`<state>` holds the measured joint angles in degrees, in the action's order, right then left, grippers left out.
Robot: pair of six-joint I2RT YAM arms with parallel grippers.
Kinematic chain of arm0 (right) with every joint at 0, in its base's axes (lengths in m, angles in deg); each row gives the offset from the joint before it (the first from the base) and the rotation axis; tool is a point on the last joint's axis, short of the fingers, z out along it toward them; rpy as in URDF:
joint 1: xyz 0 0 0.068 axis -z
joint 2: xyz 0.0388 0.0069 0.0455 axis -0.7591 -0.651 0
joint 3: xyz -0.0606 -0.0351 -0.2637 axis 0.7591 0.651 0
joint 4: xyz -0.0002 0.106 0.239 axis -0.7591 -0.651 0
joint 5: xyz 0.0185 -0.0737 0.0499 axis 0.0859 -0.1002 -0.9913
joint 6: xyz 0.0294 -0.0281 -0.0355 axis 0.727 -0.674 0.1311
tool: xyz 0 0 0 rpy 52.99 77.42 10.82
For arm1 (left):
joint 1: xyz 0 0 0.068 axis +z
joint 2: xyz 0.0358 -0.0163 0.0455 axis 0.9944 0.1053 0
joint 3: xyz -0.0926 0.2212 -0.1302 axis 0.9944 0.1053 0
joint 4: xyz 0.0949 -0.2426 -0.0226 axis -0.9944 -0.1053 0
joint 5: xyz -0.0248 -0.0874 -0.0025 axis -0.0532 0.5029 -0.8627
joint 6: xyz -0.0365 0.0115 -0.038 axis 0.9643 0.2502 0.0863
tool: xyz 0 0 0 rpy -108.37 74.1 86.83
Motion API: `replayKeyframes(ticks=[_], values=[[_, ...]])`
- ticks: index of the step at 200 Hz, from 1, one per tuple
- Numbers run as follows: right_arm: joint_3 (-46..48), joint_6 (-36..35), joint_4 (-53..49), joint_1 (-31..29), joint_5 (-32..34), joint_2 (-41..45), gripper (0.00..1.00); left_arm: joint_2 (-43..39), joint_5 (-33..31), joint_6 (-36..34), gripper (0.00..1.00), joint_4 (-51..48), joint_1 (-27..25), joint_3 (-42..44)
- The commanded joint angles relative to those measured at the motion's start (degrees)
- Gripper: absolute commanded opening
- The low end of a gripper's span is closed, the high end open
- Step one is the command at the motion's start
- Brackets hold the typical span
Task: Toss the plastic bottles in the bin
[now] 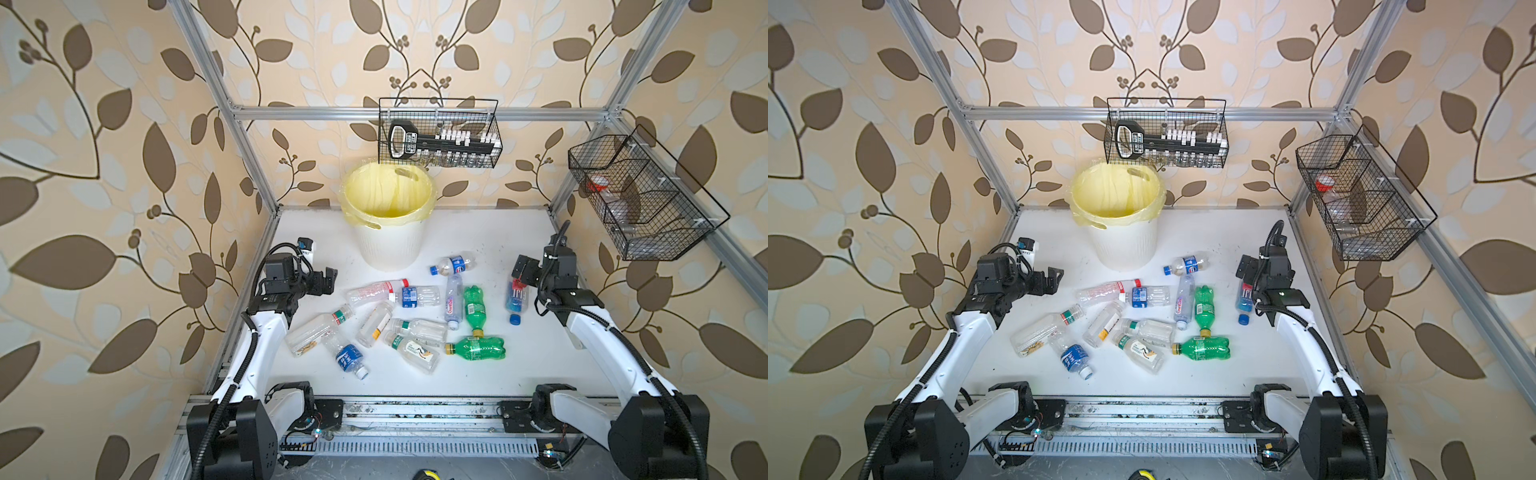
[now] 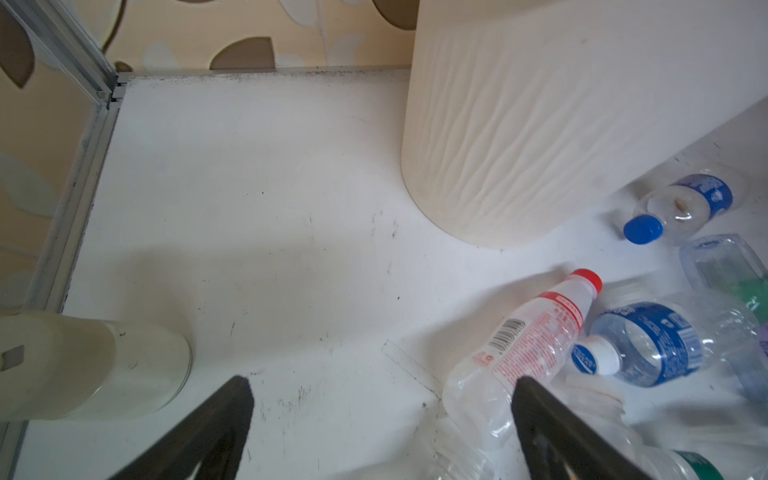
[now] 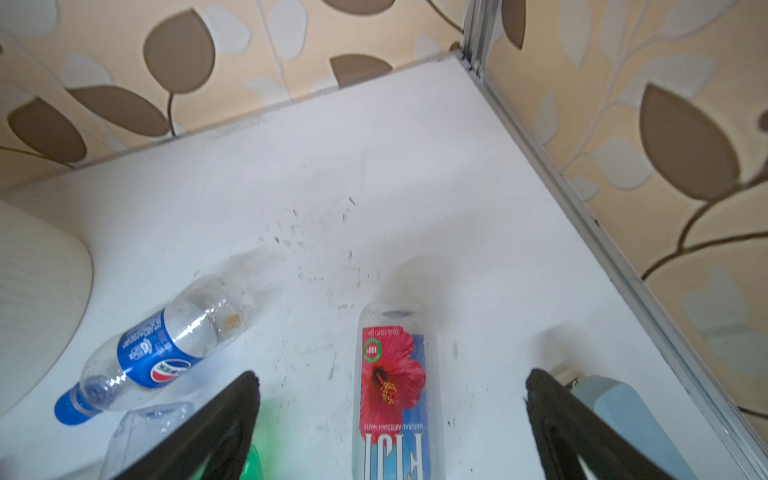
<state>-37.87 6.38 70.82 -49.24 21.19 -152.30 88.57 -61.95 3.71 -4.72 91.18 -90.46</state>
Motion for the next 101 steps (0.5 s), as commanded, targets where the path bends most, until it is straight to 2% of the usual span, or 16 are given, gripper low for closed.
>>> replayKeyframes(ticks=[1,35,101], values=[[-1.52,1.08,-9.06,0.38,-2.42,-1.56,1.00,-3.47,4.66,-7.03,0.99,-10.35,0.54,-2.28],[-1.33,1.80,-10.15,0.47,-3.17,-4.27,1.00,-5.69,6.12,-9.80,0.99,-14.63,0.59,-1.46],[1.43,2.76,-8.17,0.56,-4.48,-7.98,0.97,-7.68,7.38,-11.49,0.99,-16.51,1.42,1.64]])
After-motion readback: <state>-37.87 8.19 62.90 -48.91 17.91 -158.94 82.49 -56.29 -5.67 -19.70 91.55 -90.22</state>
